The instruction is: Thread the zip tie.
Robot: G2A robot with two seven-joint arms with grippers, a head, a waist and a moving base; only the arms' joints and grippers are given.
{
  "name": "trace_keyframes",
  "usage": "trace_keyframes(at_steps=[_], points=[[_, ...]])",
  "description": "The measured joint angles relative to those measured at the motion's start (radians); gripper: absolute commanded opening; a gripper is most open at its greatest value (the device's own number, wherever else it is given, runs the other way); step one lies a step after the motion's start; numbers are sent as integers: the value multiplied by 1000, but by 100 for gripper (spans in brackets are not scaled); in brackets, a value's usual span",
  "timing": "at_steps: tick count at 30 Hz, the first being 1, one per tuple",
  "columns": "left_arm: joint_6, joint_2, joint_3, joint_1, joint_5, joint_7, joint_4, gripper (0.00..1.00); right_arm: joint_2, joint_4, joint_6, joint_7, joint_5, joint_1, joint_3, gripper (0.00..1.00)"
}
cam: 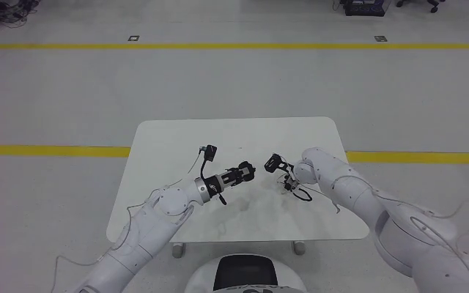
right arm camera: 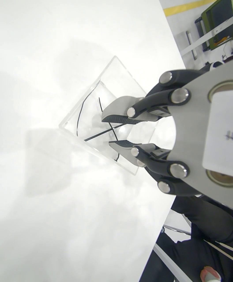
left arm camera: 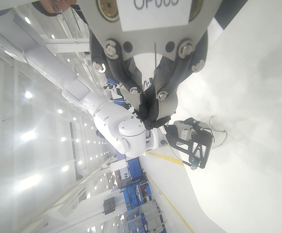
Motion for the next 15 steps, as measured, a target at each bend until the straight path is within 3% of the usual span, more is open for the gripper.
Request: trace_keyframes(at_steps=[15], points=[[0, 0, 0, 0, 0, 0, 0, 0, -21, 34, 0, 9, 7, 3, 0, 5]])
